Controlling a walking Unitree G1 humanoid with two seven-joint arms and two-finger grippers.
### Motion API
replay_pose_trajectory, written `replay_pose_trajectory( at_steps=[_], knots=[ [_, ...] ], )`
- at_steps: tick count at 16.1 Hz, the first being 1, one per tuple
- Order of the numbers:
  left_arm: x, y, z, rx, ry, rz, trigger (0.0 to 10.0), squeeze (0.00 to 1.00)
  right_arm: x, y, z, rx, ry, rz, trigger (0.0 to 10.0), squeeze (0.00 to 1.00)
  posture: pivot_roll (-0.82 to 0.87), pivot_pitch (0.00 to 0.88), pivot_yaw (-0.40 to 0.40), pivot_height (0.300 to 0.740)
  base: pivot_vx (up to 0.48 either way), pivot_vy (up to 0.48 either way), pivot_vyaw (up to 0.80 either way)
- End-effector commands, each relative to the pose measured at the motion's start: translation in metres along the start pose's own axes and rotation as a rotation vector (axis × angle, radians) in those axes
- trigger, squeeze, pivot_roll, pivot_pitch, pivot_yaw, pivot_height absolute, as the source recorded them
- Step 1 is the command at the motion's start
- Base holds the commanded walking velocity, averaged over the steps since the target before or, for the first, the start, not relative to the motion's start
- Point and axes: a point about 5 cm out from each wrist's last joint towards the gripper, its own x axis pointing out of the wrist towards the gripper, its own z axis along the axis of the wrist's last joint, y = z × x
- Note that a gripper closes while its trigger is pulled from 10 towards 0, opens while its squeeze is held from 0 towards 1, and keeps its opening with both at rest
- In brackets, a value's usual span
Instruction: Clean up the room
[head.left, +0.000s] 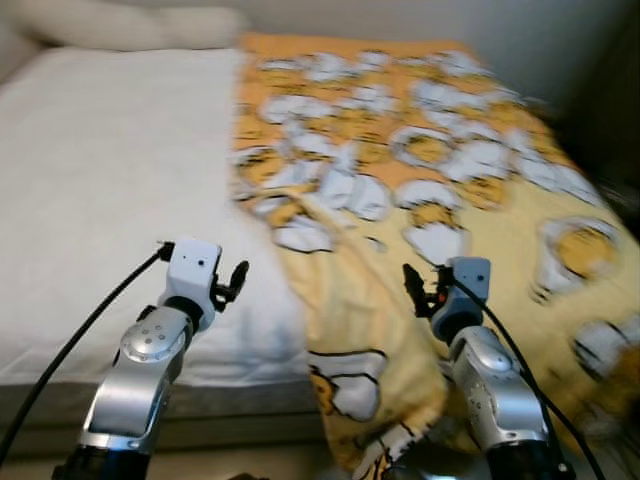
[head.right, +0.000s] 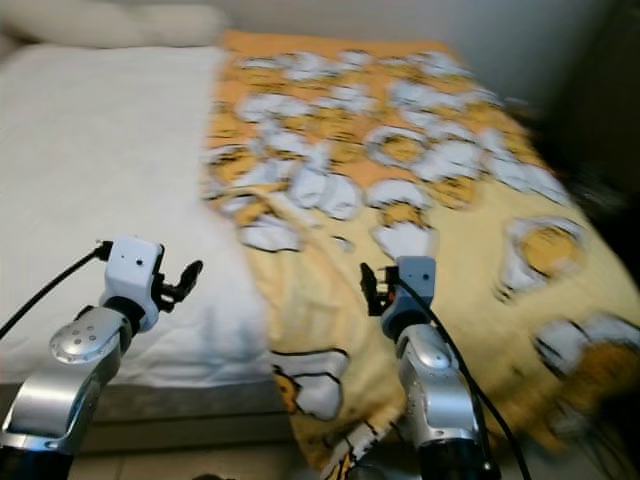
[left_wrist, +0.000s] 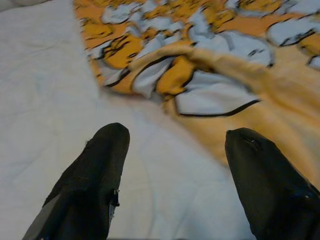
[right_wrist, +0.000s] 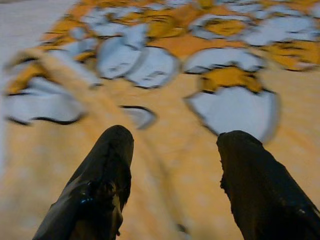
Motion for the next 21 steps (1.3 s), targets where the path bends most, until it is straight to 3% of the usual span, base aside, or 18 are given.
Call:
replay_pose_trajectory(
  at_steps=[1, 6, 10, 11, 14, 15, 18, 21],
  knots=[
    [0.000, 0.006, -0.001, 0.019, 0.004, 0.030, 10.0, 0.00, 0.004, 0.002, 0.004, 0.013, -0.011, 0.003, 10.0, 0.00, 0.01, 0.000, -0.038, 0.740, 0.000, 0.319, 0.00],
    [0.003, 0.007, 0.003, 0.017, -0.011, 0.029, 10.0, 0.00, 0.007, 0.006, 0.007, -0.036, -0.034, 0.031, 10.0, 0.00, 0.01, 0.000, -0.036, 0.740, 0.000, 0.319, 0.00],
    [0.003, 0.006, 0.002, 0.017, -0.013, 0.029, 10.0, 0.00, 0.007, 0.002, 0.005, 0.048, -0.018, -0.012, 10.0, 0.00, 0.01, 0.000, -0.039, 0.740, 0.000, 0.312, 0.00],
    [0.002, 0.005, 0.002, 0.022, -0.017, 0.023, 10.0, 0.00, 0.008, -0.001, 0.006, -0.015, -0.021, -0.057, 10.0, 0.00, 0.01, 0.000, -0.039, 0.740, 0.000, 0.000, 0.00],
    [-0.001, 0.000, 0.002, 0.036, -0.015, -0.028, 10.0, 0.00, 0.008, -0.004, 0.004, -0.025, -0.001, -0.035, 10.0, 0.00, 0.01, 0.000, -0.036, 0.740, 0.000, 0.000, 0.00],
    [-0.002, -0.002, 0.002, 0.038, -0.012, -0.058, 10.0, 0.00, 0.009, -0.007, 0.003, -0.037, 0.020, -0.022, 10.0, 1.00, 0.00, 0.000, -0.035, 0.740, 0.000, 0.000, 0.00],
    [-0.004, -0.001, 0.003, 0.097, -0.006, -0.127, 10.0, 0.00, 0.025, -0.020, 0.013, -0.096, 0.035, 0.006, 10.0, 1.00, 0.01, 0.000, -0.040, 0.740, 0.000, 0.000, 0.00],
    [-0.005, 0.002, 0.007, 0.121, -0.006, -0.180, 10.0, 0.00, 0.040, -0.038, 0.008, -0.212, 0.165, -0.045, 10.0, 1.00, 0.03, 0.000, -0.030, 0.740, 0.000, 0.000, 0.00]
  ],
)
